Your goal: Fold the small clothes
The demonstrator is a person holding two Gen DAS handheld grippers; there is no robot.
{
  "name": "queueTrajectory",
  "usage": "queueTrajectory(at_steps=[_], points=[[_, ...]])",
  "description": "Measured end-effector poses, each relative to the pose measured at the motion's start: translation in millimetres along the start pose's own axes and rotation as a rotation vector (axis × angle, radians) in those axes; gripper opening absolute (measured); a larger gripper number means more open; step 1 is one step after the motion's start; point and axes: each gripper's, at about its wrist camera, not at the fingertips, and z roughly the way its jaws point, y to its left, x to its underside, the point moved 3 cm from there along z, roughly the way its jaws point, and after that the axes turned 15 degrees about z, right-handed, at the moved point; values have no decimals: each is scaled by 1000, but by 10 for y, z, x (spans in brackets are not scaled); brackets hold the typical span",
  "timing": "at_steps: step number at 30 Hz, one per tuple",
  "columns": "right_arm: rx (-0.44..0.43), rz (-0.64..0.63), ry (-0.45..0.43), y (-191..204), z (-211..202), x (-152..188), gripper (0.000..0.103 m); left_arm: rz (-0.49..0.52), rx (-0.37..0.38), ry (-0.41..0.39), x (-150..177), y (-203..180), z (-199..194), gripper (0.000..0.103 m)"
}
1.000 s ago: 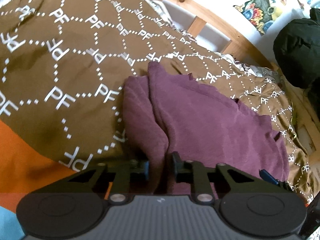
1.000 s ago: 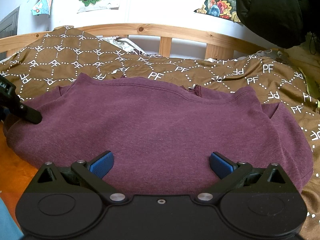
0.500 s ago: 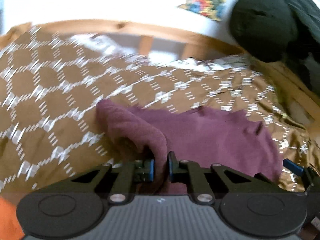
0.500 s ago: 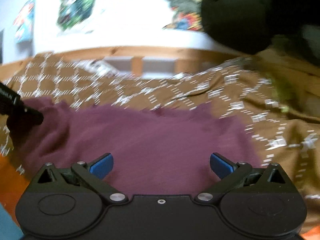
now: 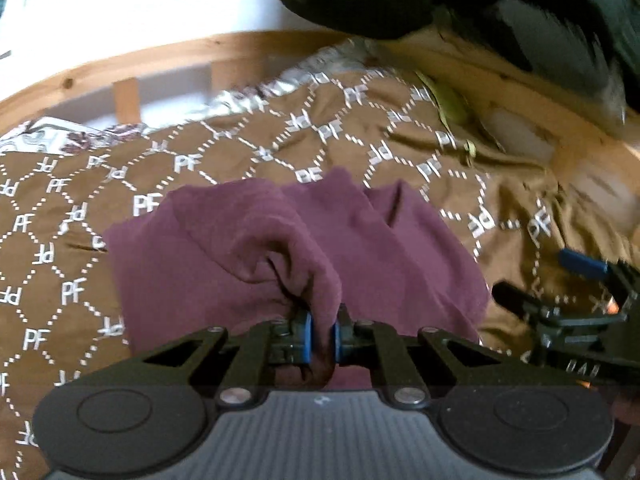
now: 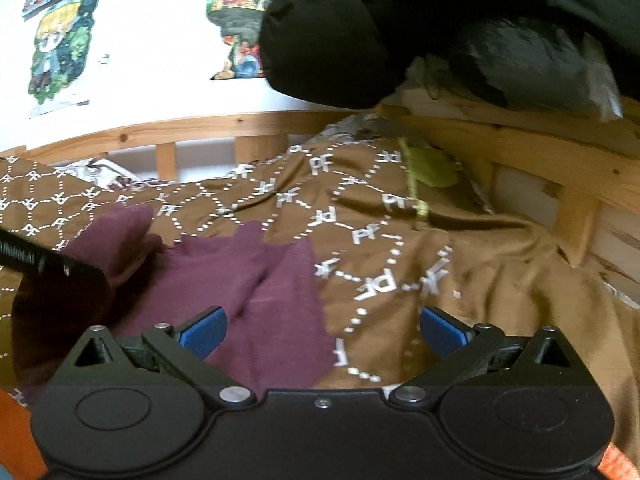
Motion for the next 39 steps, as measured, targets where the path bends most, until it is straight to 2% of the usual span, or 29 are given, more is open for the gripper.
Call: queueTrajectory(at_steps=[5,8,10,14,16,18,21,25,27,29,31,36,39], points=[[23,30,19,-150,-25,21,102,56,-47,-12,81,-171,54,14],[34,33,18,-202,-47,32,103,52,-22,-38,88,-203,-11,40],[40,35,17,-219,-50,40,102,50,-6,-66,92,-228,-69,64],[44,41,14,-209,-49,39,102,62,-7,-104,106,-264,-148,73],[47,37,15,-202,-45,42,102,60,6,-123,118,-280,-211,83],[51,32,17,-202,-49,55,102,65,32,-151,132,-310,-296,89],[58,25,21,-194,-49,71,102,87,49,-176,204,-346,-447,92],[67,20,24,-180,-49,87,102,80,17,-206,351,-321,-661,92],[67,20,25,-167,-47,84,102,70,-19,-209,410,-275,-769,94],[62,21,25,-148,-45,78,102,56,-81,-201,481,-213,-869,102],[43,26,24,-135,-42,64,102,28,-144,-165,563,-138,-901,102],[12,24,26,-51,-35,36,103,-26,-241,-33,735,34,-704,102],[-36,6,37,31,-32,-6,102,-32,-250,-34,751,90,-625,102]])
